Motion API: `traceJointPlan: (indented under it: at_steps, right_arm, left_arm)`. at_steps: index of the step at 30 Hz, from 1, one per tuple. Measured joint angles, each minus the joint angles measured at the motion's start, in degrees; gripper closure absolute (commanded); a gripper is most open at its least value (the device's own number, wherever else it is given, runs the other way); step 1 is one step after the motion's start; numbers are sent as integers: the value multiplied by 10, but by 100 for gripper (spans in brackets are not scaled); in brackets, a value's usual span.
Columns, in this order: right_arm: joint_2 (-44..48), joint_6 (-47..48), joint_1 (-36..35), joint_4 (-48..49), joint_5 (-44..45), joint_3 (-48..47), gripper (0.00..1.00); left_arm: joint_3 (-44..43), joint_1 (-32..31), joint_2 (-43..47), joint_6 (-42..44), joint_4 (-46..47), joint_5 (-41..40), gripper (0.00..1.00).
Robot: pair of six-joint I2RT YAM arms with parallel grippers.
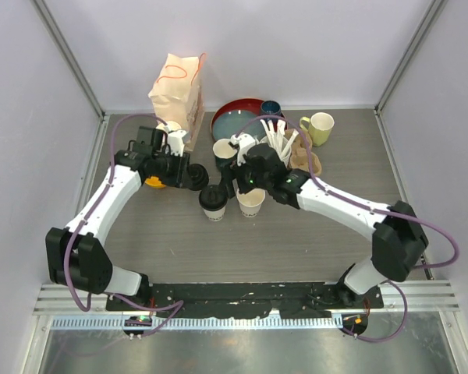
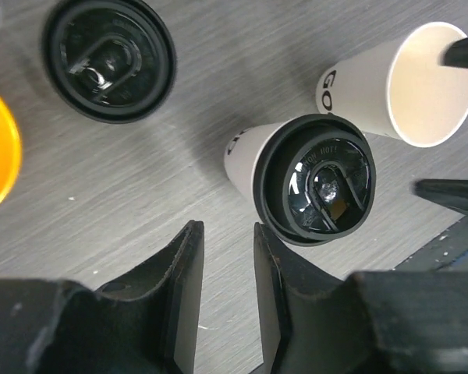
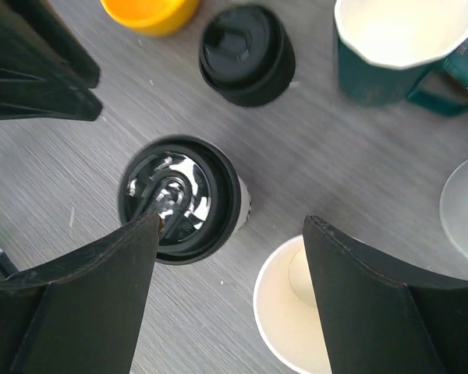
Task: Pack the takeout coffee
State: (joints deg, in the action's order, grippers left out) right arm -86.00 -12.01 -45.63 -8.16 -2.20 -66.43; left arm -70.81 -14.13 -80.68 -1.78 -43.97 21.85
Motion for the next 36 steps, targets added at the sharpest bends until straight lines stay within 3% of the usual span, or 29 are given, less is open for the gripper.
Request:
traceJointPlan:
  at_steps: [12, 29, 36]
  right_arm:
    - [-71, -37, 1, 20, -68, -16, 34]
    - [-103, -44, -1, 32, -91, -16, 35]
    - [-104, -44, -1, 46, -89, -2, 45]
  left_arm:
    - [64, 0, 0, -97, 85, 52, 70]
    - [105, 0, -28, -124, 110, 99, 80]
    - [106, 4, -45, -132, 114, 123, 83]
